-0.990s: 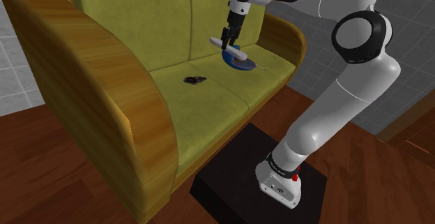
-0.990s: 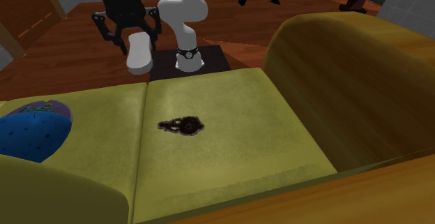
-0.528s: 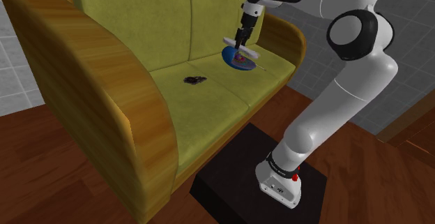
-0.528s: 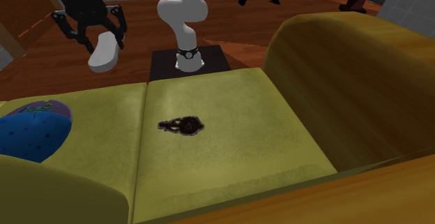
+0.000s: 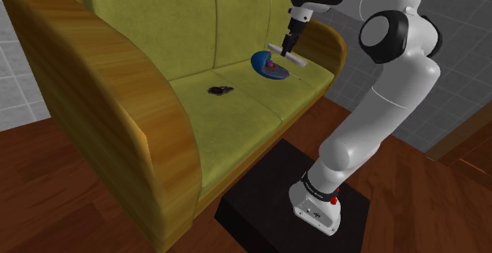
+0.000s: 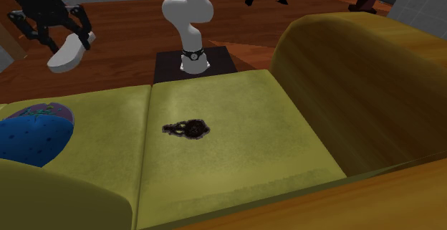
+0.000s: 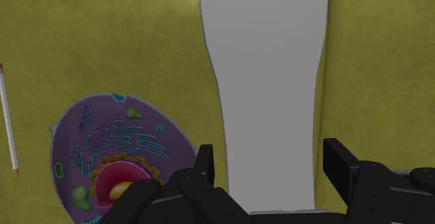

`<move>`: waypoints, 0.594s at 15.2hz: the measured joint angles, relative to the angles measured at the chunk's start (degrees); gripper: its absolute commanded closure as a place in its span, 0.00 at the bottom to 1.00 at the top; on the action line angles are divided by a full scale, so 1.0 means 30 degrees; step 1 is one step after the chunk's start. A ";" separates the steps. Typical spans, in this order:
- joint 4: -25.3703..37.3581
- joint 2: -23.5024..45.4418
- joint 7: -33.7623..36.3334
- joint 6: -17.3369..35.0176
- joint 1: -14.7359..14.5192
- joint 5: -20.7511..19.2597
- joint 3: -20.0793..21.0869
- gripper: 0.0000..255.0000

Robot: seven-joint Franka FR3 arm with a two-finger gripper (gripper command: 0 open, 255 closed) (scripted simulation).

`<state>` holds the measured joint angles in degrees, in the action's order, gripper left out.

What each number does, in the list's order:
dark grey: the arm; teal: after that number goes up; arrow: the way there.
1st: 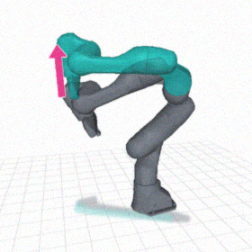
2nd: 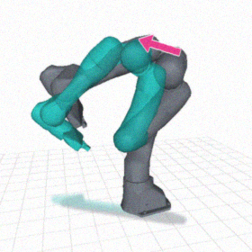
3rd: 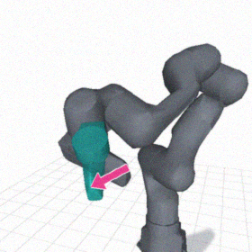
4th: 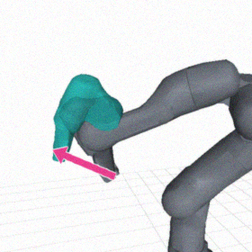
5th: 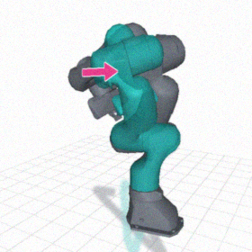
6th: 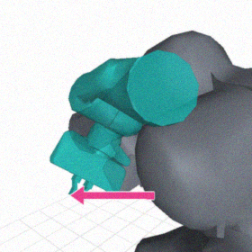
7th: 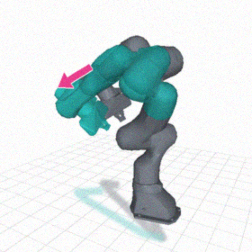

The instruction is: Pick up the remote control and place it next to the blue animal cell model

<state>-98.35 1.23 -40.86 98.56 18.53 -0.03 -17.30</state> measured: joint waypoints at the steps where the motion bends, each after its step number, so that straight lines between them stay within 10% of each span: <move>1: 0.0465 0.0344 -0.0418 -0.0136 0.0208 0.0104 -0.0194 1.00; 9: 0.4562 0.3721 -0.4284 -0.1095 0.2550 0.1387 -0.1743 1.00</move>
<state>-84.67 12.39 -53.71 95.27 26.18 4.13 -22.53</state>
